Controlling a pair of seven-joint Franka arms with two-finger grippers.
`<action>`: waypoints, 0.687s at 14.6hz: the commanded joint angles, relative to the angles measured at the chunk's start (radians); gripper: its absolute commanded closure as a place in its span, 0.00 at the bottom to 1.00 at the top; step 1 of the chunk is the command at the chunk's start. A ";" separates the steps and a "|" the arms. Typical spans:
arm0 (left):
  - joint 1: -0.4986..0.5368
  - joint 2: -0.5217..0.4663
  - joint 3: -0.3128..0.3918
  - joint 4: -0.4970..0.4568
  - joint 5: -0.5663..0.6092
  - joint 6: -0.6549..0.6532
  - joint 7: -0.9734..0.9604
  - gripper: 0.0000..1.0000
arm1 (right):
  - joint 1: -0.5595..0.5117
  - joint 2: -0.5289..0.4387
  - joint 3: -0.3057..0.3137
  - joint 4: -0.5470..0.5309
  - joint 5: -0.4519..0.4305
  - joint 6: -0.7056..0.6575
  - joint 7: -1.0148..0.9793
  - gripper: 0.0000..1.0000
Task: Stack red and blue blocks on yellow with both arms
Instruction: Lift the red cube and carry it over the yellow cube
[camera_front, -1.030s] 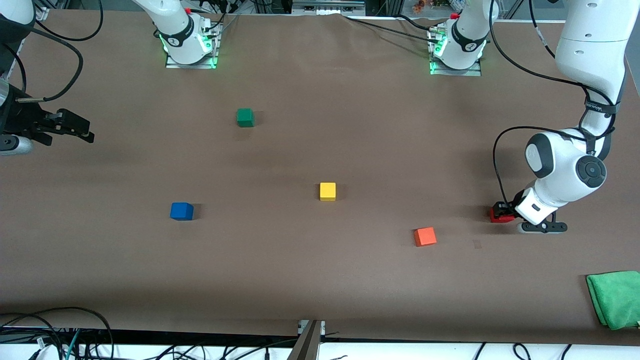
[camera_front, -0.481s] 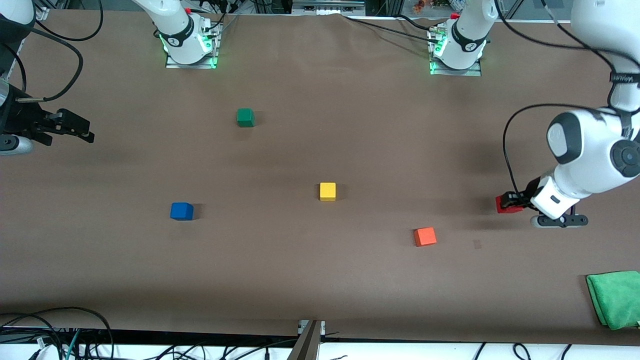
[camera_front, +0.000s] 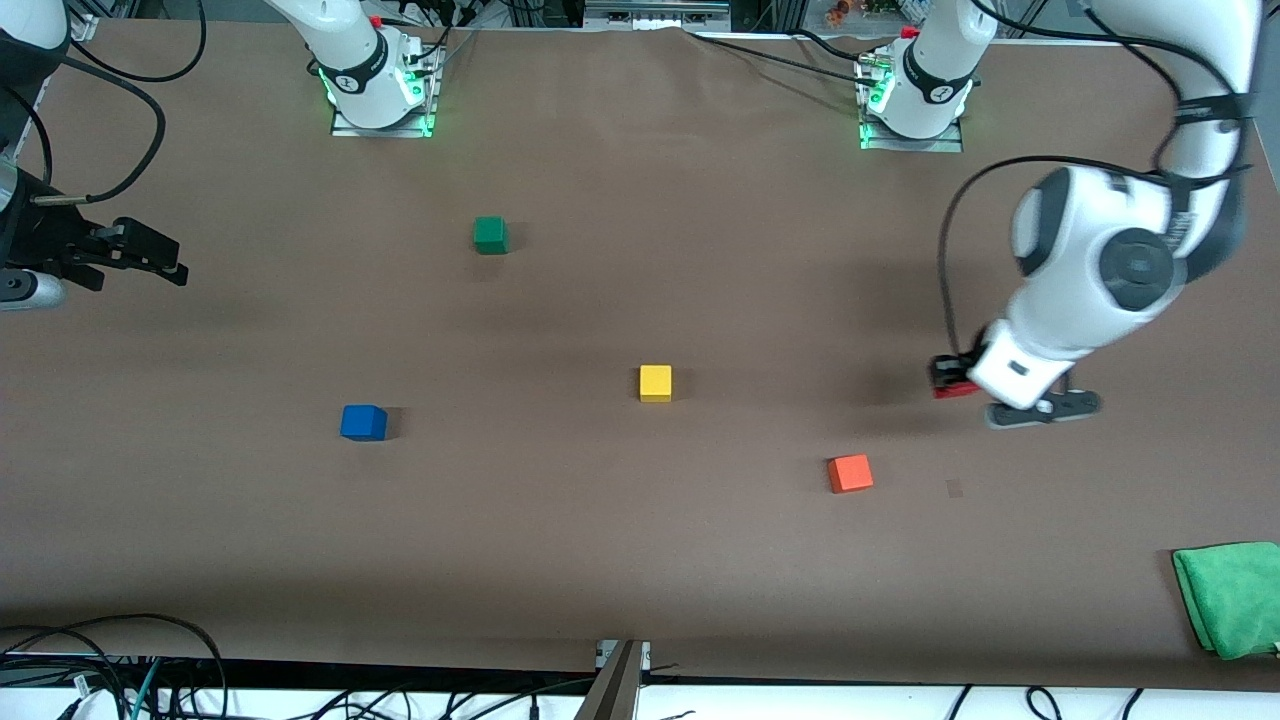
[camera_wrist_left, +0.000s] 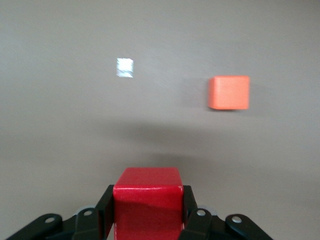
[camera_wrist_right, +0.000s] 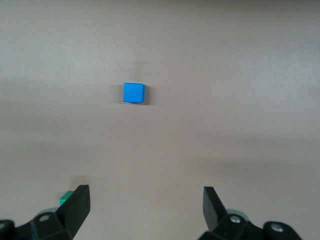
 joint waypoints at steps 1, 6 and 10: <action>-0.124 -0.001 0.011 -0.006 0.033 -0.005 -0.222 1.00 | -0.003 -0.015 -0.003 -0.006 0.004 -0.012 -0.013 0.00; -0.313 0.107 0.009 0.149 0.060 -0.034 -0.613 1.00 | -0.003 -0.014 -0.003 -0.006 0.004 -0.012 -0.013 0.00; -0.401 0.238 0.009 0.388 0.049 -0.147 -0.790 1.00 | -0.003 -0.015 -0.003 -0.006 0.004 -0.012 -0.013 0.00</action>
